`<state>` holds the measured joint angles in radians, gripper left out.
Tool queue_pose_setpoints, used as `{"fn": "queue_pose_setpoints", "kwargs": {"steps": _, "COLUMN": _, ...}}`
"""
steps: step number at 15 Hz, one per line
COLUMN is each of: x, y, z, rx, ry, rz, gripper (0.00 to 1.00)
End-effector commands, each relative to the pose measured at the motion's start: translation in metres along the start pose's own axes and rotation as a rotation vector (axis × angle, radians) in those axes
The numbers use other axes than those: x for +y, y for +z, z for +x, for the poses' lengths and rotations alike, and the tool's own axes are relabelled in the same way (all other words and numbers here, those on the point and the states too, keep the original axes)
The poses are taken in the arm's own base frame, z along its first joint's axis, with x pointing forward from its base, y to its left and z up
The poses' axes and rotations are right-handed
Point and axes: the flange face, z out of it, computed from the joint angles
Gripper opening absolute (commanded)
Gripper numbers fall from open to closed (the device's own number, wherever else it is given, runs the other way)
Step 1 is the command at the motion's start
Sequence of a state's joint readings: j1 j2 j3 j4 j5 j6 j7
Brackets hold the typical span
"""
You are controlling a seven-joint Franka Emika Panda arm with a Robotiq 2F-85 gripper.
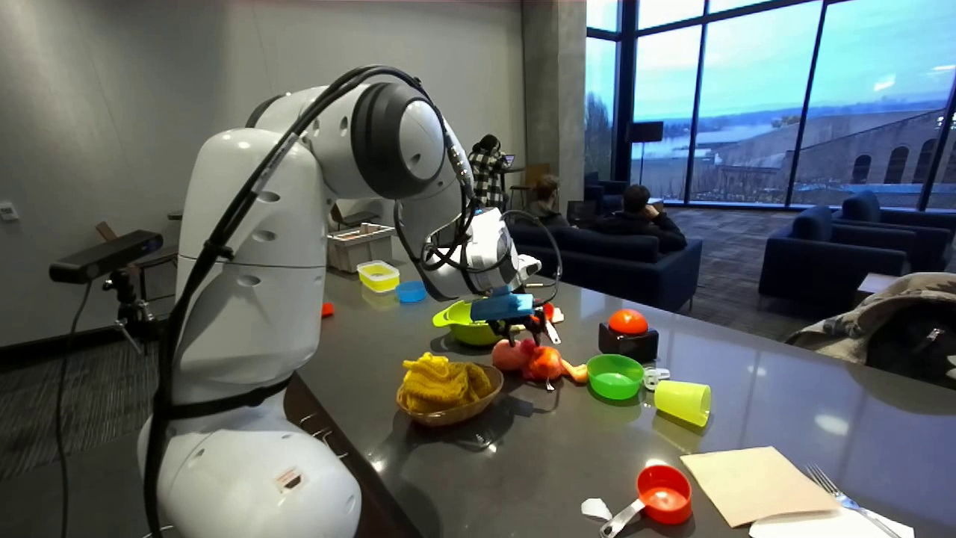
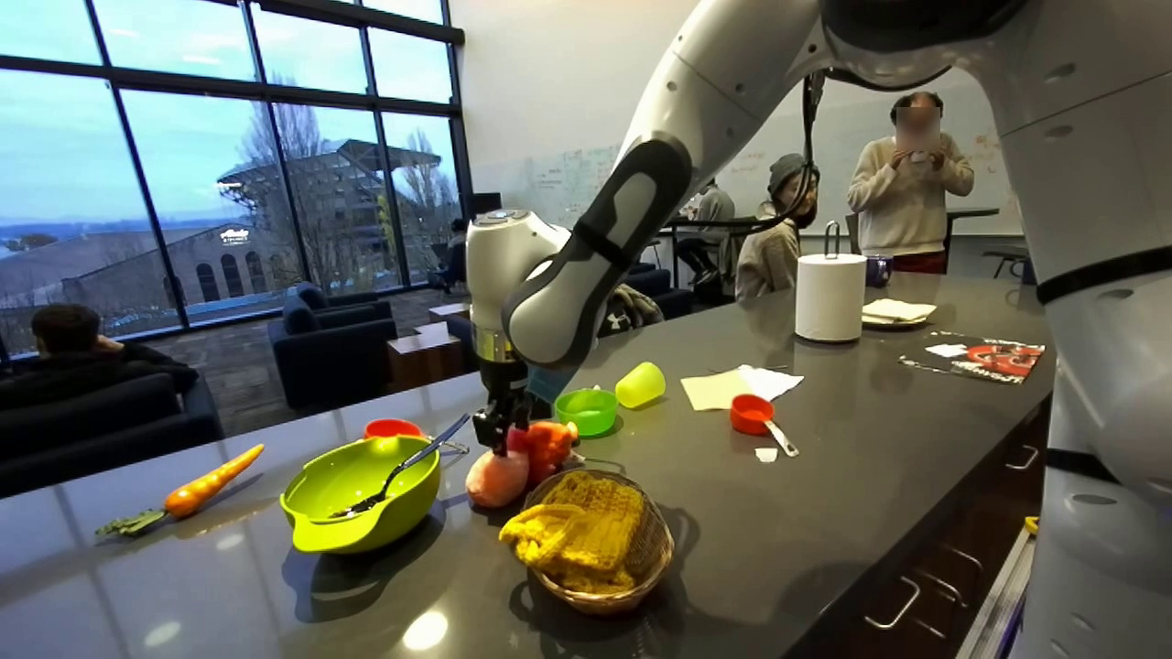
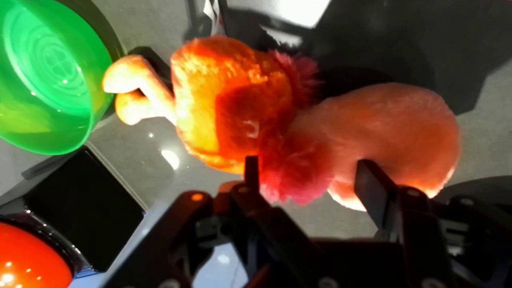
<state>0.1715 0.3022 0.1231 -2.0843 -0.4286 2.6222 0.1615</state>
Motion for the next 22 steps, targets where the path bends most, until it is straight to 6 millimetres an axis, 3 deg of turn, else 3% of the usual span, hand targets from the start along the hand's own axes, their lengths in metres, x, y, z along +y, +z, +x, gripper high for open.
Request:
{"fn": "queue_pose_setpoints", "kwargs": {"steps": 1, "x": -0.001, "y": 0.005, "z": 0.002, "rx": 0.017, "ry": -0.014, "rz": 0.019, "gripper": 0.33}}
{"fn": "queue_pose_setpoints", "kwargs": {"steps": 5, "x": -0.002, "y": 0.006, "z": 0.004, "rx": 0.034, "ry": -0.022, "rz": 0.025, "gripper": 0.02}}
{"fn": "queue_pose_setpoints", "kwargs": {"steps": 6, "x": -0.002, "y": 0.007, "z": 0.004, "rx": 0.036, "ry": -0.022, "rz": 0.026, "gripper": 0.00}}
{"fn": "queue_pose_setpoints", "kwargs": {"steps": 11, "x": -0.002, "y": 0.005, "z": 0.004, "rx": 0.038, "ry": -0.024, "rz": 0.021, "gripper": 0.01}}
{"fn": "queue_pose_setpoints", "kwargs": {"steps": 22, "x": -0.009, "y": -0.033, "z": 0.009, "rx": -0.050, "ry": -0.099, "rz": -0.065, "gripper": 0.01}}
